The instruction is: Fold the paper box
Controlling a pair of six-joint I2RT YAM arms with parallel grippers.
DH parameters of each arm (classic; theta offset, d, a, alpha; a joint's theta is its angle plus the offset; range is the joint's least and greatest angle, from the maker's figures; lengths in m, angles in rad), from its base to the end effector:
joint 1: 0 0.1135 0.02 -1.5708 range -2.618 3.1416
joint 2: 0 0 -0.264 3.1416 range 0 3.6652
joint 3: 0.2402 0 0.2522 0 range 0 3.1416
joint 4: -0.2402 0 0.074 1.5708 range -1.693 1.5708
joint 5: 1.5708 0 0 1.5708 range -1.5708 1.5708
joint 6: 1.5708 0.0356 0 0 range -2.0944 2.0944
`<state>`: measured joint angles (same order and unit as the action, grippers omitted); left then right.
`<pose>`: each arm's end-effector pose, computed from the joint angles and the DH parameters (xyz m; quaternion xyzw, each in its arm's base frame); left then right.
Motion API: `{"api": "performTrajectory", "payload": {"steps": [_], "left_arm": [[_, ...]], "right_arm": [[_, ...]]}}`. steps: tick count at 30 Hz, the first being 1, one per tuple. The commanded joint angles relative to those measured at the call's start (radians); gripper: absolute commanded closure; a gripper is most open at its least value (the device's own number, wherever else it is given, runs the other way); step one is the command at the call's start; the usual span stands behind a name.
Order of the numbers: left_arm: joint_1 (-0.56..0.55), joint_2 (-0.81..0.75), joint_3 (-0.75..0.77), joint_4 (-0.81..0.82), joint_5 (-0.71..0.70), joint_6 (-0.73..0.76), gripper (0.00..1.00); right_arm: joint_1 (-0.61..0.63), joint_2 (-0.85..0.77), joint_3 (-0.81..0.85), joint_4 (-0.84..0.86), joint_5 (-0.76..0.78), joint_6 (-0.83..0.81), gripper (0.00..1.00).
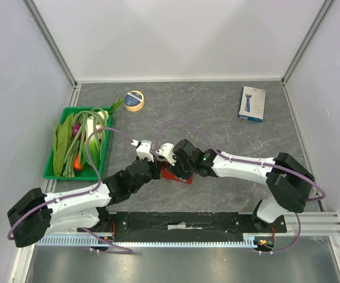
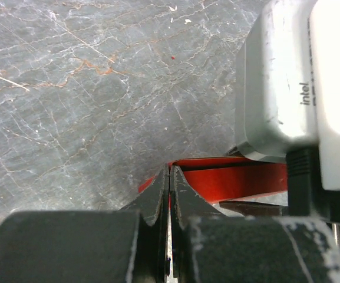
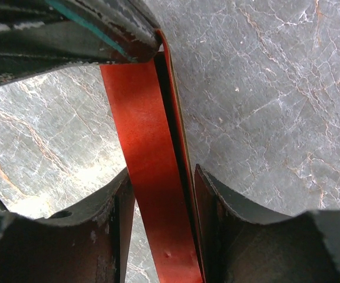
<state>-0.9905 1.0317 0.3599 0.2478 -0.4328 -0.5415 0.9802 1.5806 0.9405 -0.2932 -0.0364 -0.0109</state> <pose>0.1279 -0.1678 0.1908 0.0691 0.8258 -0.2373 0.5069 0.1772 0.2666 0.1912 -0.4565 0.8325 0.1613 0.2692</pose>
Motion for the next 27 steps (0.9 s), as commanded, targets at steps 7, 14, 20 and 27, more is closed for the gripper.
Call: {"api": "performTrajectory", "payload": {"steps": [7,14,20,27], "left_arm": [[-0.013,0.001,-0.030,-0.191,0.059,-0.104,0.98],[-0.013,0.030,-0.078,-0.142,0.028,-0.118,0.98],[-0.014,0.047,-0.067,-0.151,0.013,-0.114,0.98],[-0.016,0.027,-0.068,-0.160,0.006,-0.106,0.98]], "right_arm": [[0.005,-0.048,-0.022,0.062,0.016,0.008,0.49],[-0.008,-0.103,-0.003,0.052,0.017,0.106,0.32],[-0.012,-0.151,0.014,0.000,0.019,0.181,0.25],[-0.047,-0.270,0.009,-0.095,0.105,0.288,0.21]]}}
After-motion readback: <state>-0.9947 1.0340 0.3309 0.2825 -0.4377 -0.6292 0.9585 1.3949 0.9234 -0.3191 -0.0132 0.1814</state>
